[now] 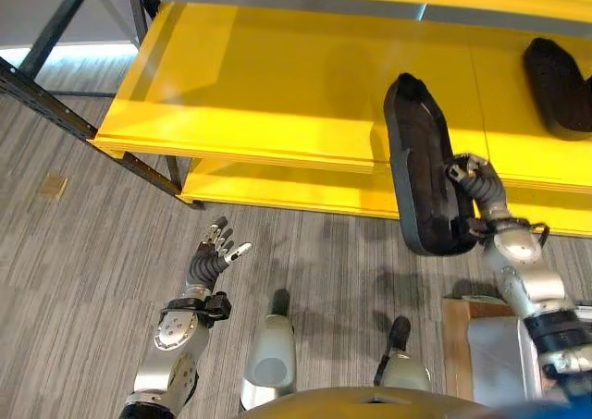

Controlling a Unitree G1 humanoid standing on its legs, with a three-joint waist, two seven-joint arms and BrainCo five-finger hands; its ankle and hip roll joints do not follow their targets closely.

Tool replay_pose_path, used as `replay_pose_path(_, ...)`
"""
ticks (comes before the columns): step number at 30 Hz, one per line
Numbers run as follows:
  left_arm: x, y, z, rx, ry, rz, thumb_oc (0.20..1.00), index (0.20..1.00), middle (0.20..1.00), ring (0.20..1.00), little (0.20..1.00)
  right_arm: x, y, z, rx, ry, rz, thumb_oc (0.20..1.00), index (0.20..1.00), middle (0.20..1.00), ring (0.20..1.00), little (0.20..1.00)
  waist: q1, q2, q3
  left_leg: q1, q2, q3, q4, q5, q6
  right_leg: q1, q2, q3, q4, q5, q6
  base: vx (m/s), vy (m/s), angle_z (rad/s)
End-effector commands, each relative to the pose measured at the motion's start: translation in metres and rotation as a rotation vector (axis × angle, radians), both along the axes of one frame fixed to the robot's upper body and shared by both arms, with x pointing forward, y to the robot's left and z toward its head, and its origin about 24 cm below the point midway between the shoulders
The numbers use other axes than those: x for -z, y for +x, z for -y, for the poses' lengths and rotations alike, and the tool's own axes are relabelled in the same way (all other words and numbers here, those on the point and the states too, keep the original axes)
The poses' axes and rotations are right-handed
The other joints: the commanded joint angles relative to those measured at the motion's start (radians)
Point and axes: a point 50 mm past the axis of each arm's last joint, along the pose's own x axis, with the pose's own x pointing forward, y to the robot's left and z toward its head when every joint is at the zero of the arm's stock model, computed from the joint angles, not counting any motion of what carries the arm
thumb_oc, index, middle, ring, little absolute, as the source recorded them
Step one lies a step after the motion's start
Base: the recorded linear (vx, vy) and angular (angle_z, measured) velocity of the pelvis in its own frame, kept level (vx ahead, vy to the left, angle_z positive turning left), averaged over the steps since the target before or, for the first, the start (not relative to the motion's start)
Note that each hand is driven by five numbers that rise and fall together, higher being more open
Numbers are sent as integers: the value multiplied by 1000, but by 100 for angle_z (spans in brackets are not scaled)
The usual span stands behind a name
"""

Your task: Move parts from the plastic box to the shelf.

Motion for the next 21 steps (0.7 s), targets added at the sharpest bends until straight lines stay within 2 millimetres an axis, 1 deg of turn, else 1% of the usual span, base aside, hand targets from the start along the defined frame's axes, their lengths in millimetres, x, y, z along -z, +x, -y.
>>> replay_pose_path(1,-31,8,0,59,16,140,1000,1000,1000,1000,1000,-53,21,7,34,-17,161,200,200,200,200,200,21,-6,-23,-56,48,9,-41,90,-4,55,-37,-27,140,-107,-8,-48,-50,7)
replay_pose_path(2,-34,10,1,63,6,156,1000,1000,1000,1000,1000,-71,30,8,39,-23,188,200,200,200,200,200,26,0,-5,-60,52,10,-35,88,-2,30,-33,-14,162,-116,-11,-74,-20,-2)
replay_pose_path(4,-40,12,2,77,8,171,1000,1000,1000,1000,1000,-114,46,15,80,-85,236,200,200,200,200,200,37,12,32,-76,59,11,-19,86,-4,-9,-30,-7,200,-128,-15,-73,-18,-12)
replay_pose_path(5,-41,13,2,80,8,174,1000,1000,1000,1000,1000,-126,50,15,90,-107,251,200,200,200,200,200,40,16,41,-82,61,10,-19,88,-5,-23,-29,-4,208,-130,-16,-58,-18,-22)
replay_pose_path(7,-42,13,2,82,2,179,1000,1000,1000,1000,1000,-140,56,18,121,-93,263,200,200,200,200,200,42,19,55,-94,64,9,-18,92,-4,-41,-26,-1,214,-130,-18,-39,-10,-11)
replay_pose_path(10,-44,15,4,83,-4,187,1000,1000,1000,1000,1000,-163,62,27,193,-69,282,200,200,200,200,200,48,26,74,-114,65,8,-17,98,-4,-65,-26,2,223,-133,-20,0,0,0)
replay_pose_path(11,-44,15,5,80,-11,191,1000,1000,1000,1000,1000,-169,63,26,197,-72,289,200,200,200,200,200,48,27,78,-119,67,9,-16,98,-4,-74,-25,6,227,-134,-21,0,0,0)
replay_pose_path(12,-46,16,6,82,-16,200,1000,1000,1000,1000,1000,-179,66,29,230,-55,295,200,200,200,200,200,52,29,86,-128,67,10,-15,97,-2,-90,-24,10,231,-135,-22,0,0,0)
replay_pose_path(13,-48,18,7,84,-14,209,1000,1000,1000,1000,1000,-196,67,33,269,-69,308,200,200,200,200,200,57,29,100,-149,66,8,-6,94,1,-110,-23,15,240,-136,-25,0,0,0)
replay_pose_path(14,-50,20,9,87,-17,218,1000,1000,1000,1000,1000,-208,66,35,293,-73,323,200,200,200,200,200,58,29,107,-167,62,2,5,92,3,-123,-23,15,248,-137,-26,-18,-8,-7)
replay_pose_path(17,-52,24,12,86,-26,228,1000,1000,1000,1000,1000,-222,67,34,318,-49,340,200,200,200,200,200,62,29,119,-201,55,-8,28,83,6,-145,-22,14,260,-142,-30,-4,-1,-4)
replay_pose_path(19,-52,24,12,89,-26,229,1000,1000,1000,1000,1000,-225,68,32,318,-35,346,200,200,200,200,200,64,27,123,-207,53,-10,32,82,7,-149,-20,16,262,-142,-31,-4,-3,2)
replay_pose_path(21,-56,27,15,98,-25,246,1000,1000,1000,1000,1000,-229,70,31,328,35,354,200,200,200,200,200,70,24,133,-231,49,-14,49,76,11,-168,-16,18,271,-140,-33,-10,-6,6)
